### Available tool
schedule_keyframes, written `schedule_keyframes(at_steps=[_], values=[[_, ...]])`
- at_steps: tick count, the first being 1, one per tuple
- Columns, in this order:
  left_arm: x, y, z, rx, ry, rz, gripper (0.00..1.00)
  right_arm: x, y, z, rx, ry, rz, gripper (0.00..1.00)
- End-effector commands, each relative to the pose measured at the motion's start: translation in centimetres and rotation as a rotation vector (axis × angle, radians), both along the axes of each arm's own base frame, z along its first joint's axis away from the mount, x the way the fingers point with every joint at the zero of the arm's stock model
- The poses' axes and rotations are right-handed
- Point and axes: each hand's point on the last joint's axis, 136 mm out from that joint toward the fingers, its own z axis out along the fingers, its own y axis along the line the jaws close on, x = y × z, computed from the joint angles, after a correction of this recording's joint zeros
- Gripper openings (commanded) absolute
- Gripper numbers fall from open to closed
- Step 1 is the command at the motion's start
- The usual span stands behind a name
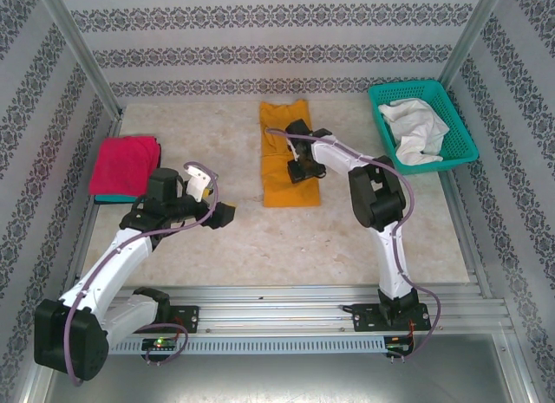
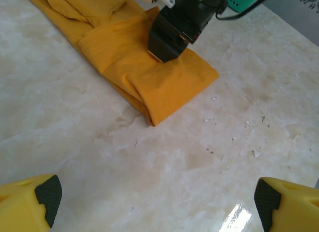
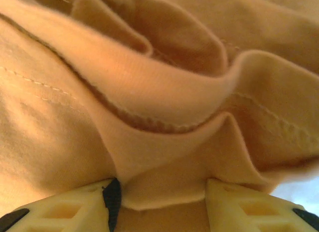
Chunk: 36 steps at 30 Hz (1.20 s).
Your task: Fold and stack the t-shirts
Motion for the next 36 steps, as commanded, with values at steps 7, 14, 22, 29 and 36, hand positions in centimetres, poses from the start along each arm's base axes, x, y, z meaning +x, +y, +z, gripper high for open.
schedule_keyframes(at_steps=[7, 14, 22, 29, 36], values=[[-0.4, -0.4, 0.6, -0.03, -0.031, -0.003, 1.0, -9.3, -0.3, -1.3, -0.012, 0.114, -0.019, 0.5], [-0.8, -0.2, 1.0, -0.027, -0.034, -0.002, 1.0, -13.2, 0.9, 1.6, 0.024, 0.054, 0.068, 0.54], [-2.1, 0.3, 1.7, 0.072, -0.046, -0.06, 1.0, -15.4, 6.2, 7.4, 0.101, -0.263, 0.687, 0.75], [-3.4, 0.9, 1.6, 0.12, -0.075, -0.073, 1.0, -21.7, 8.7, 6.7, 0.129, -0.255, 1.155, 0.71], [-3.5, 1.0, 1.3, 0.124, -0.078, -0.071, 1.0, -22.3, 8.5, 3.6, 0.057, -0.152, 1.196, 0.66]])
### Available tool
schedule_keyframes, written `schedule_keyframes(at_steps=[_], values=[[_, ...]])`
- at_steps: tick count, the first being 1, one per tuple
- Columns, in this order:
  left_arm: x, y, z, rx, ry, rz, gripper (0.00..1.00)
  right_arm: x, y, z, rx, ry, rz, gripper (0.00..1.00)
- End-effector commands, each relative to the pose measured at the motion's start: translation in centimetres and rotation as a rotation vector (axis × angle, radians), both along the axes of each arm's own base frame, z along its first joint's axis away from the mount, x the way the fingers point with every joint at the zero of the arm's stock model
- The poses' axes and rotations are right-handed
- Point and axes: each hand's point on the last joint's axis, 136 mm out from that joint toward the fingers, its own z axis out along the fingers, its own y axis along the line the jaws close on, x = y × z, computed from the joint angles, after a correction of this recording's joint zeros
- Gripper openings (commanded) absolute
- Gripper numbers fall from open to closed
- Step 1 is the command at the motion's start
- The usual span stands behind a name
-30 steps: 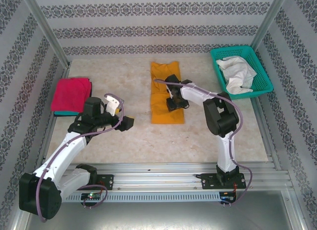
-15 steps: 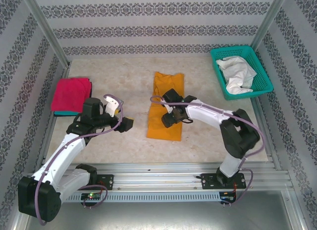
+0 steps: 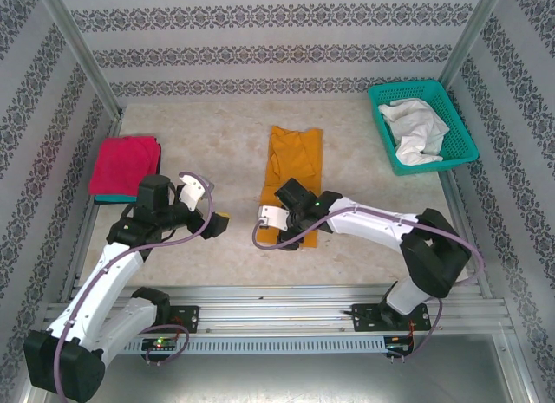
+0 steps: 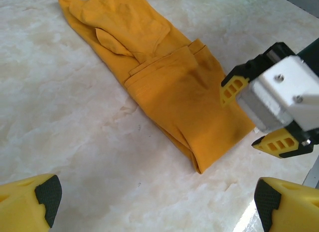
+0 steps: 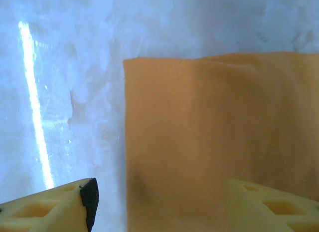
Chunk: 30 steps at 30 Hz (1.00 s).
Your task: Fold and stack the t-shirts
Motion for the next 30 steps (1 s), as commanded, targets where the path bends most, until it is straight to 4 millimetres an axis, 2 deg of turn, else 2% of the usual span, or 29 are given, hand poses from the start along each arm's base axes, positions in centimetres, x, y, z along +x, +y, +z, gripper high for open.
schedule_keyframes(at_steps=[1, 12, 15, 17, 20, 23, 25, 30], values=[[-0.6, -0.1, -0.2, 0.026, -0.007, -0.028, 1.0, -0.6, 0.2, -1.2, -0.042, 0.017, 0.065, 0.66], [-0.5, 0.1, -0.6, 0.041, -0.003, -0.019, 1.0, -0.1, -0.9, -5.6, -0.172, 0.036, 0.082, 0.61], [-0.5, 0.2, -0.5, 0.045, -0.003, -0.016, 1.0, 0.3, -1.2, -6.2, -0.207, 0.023, 0.08, 0.51], [-0.5, 0.2, -0.6, 0.046, -0.002, -0.014, 1.0, 0.4, -1.5, -6.5, -0.226, 0.024, 0.079, 0.37], [-0.5, 0.2, -0.7, 0.048, -0.001, -0.014, 1.0, 0.0, -1.7, -6.2, -0.229, 0.031, 0.086, 0.18], [-0.5, 0.2, -0.6, 0.044, -0.002, -0.015, 1.0, -1.0, -1.8, -5.4, -0.22, 0.046, 0.098, 0.05], [-0.4, 0.1, -0.5, 0.038, -0.003, -0.014, 1.0, -1.9, -1.9, -4.8, -0.211, 0.058, 0.104, 0.0], [-0.6, -0.5, -0.1, 0.027, 0.013, -0.046, 1.0, -5.0, -1.9, -2.3, -0.172, 0.109, 0.134, 0.0]])
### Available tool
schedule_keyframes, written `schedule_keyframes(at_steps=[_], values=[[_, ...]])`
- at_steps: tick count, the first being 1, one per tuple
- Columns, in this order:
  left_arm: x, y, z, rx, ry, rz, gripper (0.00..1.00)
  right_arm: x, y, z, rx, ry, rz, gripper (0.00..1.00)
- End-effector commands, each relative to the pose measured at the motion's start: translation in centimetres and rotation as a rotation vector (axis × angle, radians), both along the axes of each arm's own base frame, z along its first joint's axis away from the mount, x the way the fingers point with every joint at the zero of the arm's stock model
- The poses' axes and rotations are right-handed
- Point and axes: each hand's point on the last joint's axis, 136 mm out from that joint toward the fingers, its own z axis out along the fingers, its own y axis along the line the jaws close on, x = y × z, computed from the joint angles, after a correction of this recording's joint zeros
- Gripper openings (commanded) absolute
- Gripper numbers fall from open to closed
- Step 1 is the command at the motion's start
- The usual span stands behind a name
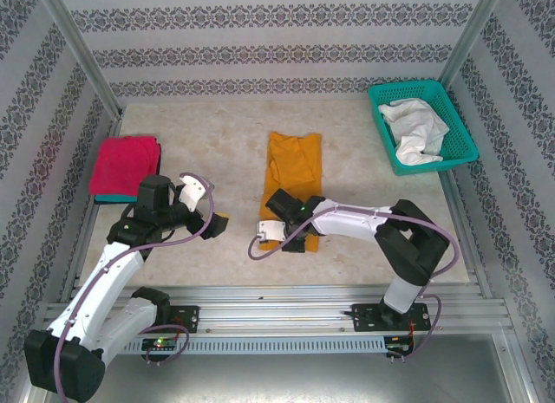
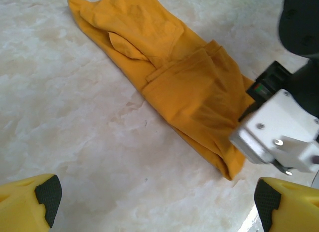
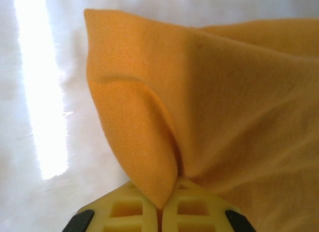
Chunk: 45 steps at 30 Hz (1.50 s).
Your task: Fold and stack the t-shirts
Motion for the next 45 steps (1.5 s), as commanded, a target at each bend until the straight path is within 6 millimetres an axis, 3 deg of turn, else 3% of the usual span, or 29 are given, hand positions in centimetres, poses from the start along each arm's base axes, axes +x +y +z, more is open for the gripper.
schedule_keyframes(at_steps=[1, 6, 11, 17, 22, 27, 30, 33, 38, 45], values=[[-0.7, -0.8, 0.4, 0.001, 0.006, -0.056, 1.0, -3.6, -0.8, 2.0, 0.012, 0.098, 0.017, 0.0], [0.2, -0.7, 0.8, -0.007, -0.002, -0.014, 1.0, -5.5, -1.6, 5.2, 0.048, 0.127, 0.024, 0.0], [4.9, 0.3, 0.7, -0.2, 0.116, 0.308, 1.0, -5.2, -2.1, 7.8, 0.065, 0.072, 0.036, 0.0], [8.0, -2.7, -2.7, -0.311, 0.355, 0.411, 1.0, -2.9, -2.1, 10.5, 0.102, 0.011, 0.039, 0.0], [11.1, -5.8, -6.2, -0.364, 0.532, 0.47, 0.99, -1.0, -2.1, 11.6, 0.112, -0.022, 0.035, 0.0], [14.6, -11.0, -8.4, -0.38, 0.592, 0.422, 0.79, 0.2, -2.8, 11.7, 0.096, -0.025, 0.011, 0.0], [15.9, -13.0, -10.3, -0.379, 0.644, 0.417, 0.67, 0.4, -3.2, 11.7, 0.087, -0.028, 0.002, 0.0], [16.8, -13.6, -11.9, -0.371, 0.675, 0.432, 0.54, 0.1, -3.3, 11.8, 0.099, -0.024, -0.003, 0.0], [17.5, -13.1, -14.1, -0.319, 0.698, 0.483, 0.43, -0.1, -3.7, 11.6, 0.098, -0.025, -0.02, 0.0], [18.0, -14.4, -15.3, -0.373, 0.751, 0.467, 0.28, 0.1, -3.7, 11.7, 0.101, -0.027, -0.027, 0.0]])
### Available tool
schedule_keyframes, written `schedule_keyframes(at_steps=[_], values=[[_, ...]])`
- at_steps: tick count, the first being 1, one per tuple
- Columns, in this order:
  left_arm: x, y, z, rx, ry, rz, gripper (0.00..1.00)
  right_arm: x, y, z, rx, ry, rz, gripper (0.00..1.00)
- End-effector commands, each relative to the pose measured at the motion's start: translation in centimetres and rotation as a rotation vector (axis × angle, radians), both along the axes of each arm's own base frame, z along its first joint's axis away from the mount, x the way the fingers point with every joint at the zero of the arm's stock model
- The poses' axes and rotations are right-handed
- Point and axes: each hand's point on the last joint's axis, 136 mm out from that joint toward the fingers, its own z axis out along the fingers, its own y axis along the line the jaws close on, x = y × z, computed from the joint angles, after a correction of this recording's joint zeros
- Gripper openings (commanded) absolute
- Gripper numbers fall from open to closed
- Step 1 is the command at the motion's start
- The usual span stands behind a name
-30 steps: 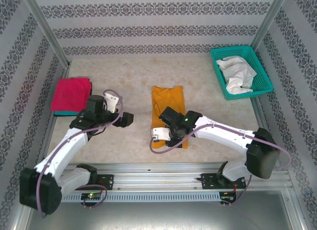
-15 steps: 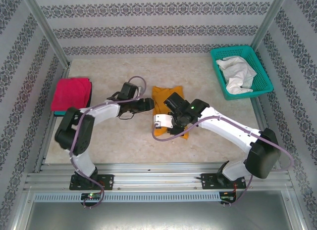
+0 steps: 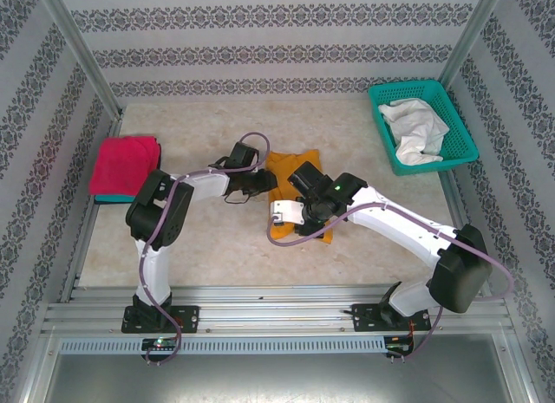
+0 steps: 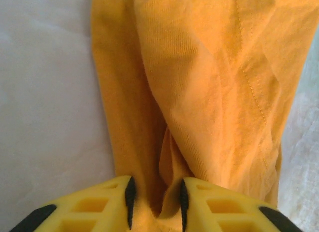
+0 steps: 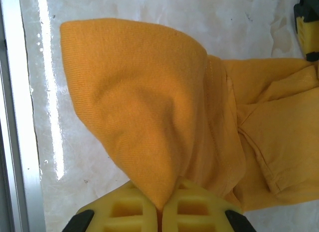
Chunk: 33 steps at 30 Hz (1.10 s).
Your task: Fold and stack the t-shirts
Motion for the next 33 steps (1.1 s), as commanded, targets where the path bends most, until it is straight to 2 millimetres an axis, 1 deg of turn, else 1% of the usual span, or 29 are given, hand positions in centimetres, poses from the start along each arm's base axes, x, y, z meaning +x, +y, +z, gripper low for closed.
schedule_keyframes(at_steps=[1, 2, 3, 5, 6, 7, 8, 11, 14, 15, 19, 24, 27, 30, 33], values=[[0.9, -1.0, -0.2, -0.044, 0.008, 0.006, 0.28, 0.0, -0.6, 0.4, 0.0, -0.002, -0.012, 0.0], [0.9, -0.9, -0.5, -0.034, 0.013, 0.007, 0.28, 0.0, -0.6, 0.4, -0.001, -0.003, -0.012, 0.0], [0.8, -0.6, -0.9, -0.017, 0.017, 0.009, 0.3, 0.1, -0.7, 0.4, -0.004, -0.005, -0.013, 0.0], [0.6, -0.1, -1.5, 0.013, 0.027, 0.017, 0.44, 0.1, -0.7, 0.5, -0.002, -0.008, -0.015, 0.0], [0.5, 0.1, -1.8, 0.028, 0.029, 0.019, 0.47, 0.1, -0.7, 0.6, 0.0, -0.01, -0.015, 0.0], [0.4, 0.2, -2.0, 0.035, 0.029, 0.016, 0.46, 0.1, -0.7, 0.6, 0.001, -0.011, -0.017, 0.0], [0.2, 0.3, -2.2, 0.041, 0.032, 0.013, 0.41, 0.2, -0.8, 0.6, 0.0, -0.01, -0.019, 0.0], [-0.2, 0.7, -3.4, 0.068, 0.067, 0.018, 0.24, 0.3, -0.8, 0.7, 0.006, -0.015, -0.025, 0.0], [-1.4, 1.5, -4.8, 0.098, 0.123, 0.045, 0.04, 0.3, -0.7, 1.2, 0.021, -0.019, -0.025, 0.0], [-2.0, 1.7, -5.2, 0.094, 0.141, 0.044, 0.0, 0.2, -0.6, 1.4, 0.028, -0.017, -0.024, 0.0], [-4.6, 1.9, -5.9, 0.073, 0.188, 0.019, 0.0, -0.3, -0.3, 2.4, 0.054, -0.004, -0.016, 0.0], [-9.2, 3.1, -6.7, 0.047, 0.243, 0.03, 0.0, -1.1, 0.3, 3.3, 0.053, 0.006, 0.012, 0.0], [-11.2, 3.6, -6.8, 0.034, 0.259, 0.036, 0.0, -1.2, 0.9, 4.2, 0.077, 0.003, 0.025, 0.0], [-12.0, 4.2, -6.9, 0.039, 0.258, 0.051, 0.0, -0.7, 1.2, 4.6, 0.081, -0.018, 0.046, 0.0], [-11.7, 4.3, -7.2, 0.041, 0.254, 0.058, 0.0, 0.5, 1.4, 4.5, 0.059, -0.037, 0.057, 0.0]])
